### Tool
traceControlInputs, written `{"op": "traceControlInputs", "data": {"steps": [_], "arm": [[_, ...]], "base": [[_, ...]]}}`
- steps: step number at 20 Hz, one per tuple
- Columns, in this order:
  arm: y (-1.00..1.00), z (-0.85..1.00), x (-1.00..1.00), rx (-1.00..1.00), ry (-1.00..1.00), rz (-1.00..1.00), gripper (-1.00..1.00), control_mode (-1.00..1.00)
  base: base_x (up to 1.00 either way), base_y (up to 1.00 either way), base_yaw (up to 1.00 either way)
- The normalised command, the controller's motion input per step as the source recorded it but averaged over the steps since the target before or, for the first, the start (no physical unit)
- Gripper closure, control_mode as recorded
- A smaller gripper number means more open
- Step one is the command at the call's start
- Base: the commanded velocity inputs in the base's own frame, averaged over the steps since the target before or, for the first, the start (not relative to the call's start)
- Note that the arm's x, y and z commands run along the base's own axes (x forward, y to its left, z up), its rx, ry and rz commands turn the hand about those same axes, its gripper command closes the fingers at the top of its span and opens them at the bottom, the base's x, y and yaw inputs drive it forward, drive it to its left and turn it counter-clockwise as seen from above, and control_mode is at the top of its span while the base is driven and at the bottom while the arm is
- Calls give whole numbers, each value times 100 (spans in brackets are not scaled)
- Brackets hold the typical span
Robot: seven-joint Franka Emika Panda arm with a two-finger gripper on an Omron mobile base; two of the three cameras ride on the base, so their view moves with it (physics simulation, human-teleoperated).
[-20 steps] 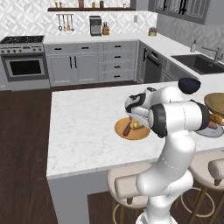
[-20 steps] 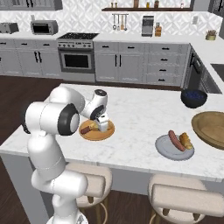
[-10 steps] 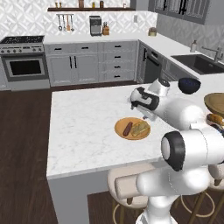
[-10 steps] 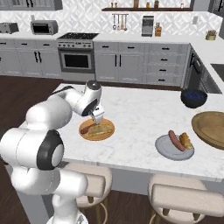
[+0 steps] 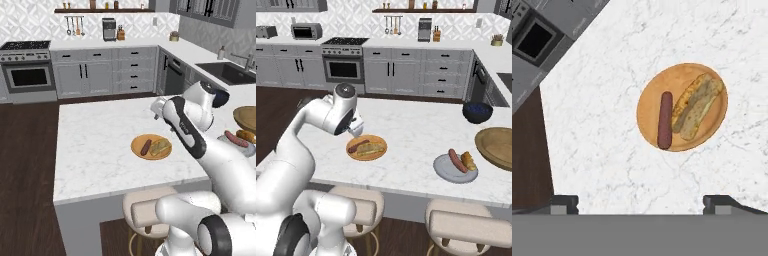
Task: Place one bun and one sausage from the bowl on each plate.
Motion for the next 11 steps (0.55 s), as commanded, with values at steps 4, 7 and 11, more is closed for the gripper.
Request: {"op": "traceControlInputs", "data": {"steps": [4,7,11], "arm": [[3,68,-100,-2,-22,4,-100,-100],[8,34,-100,0,-32,4,-100,-100],[12,26,-79,0,-16,5,-100,-100]], "base": [[0,0,0],[0,0,0],[0,0,0]]}}
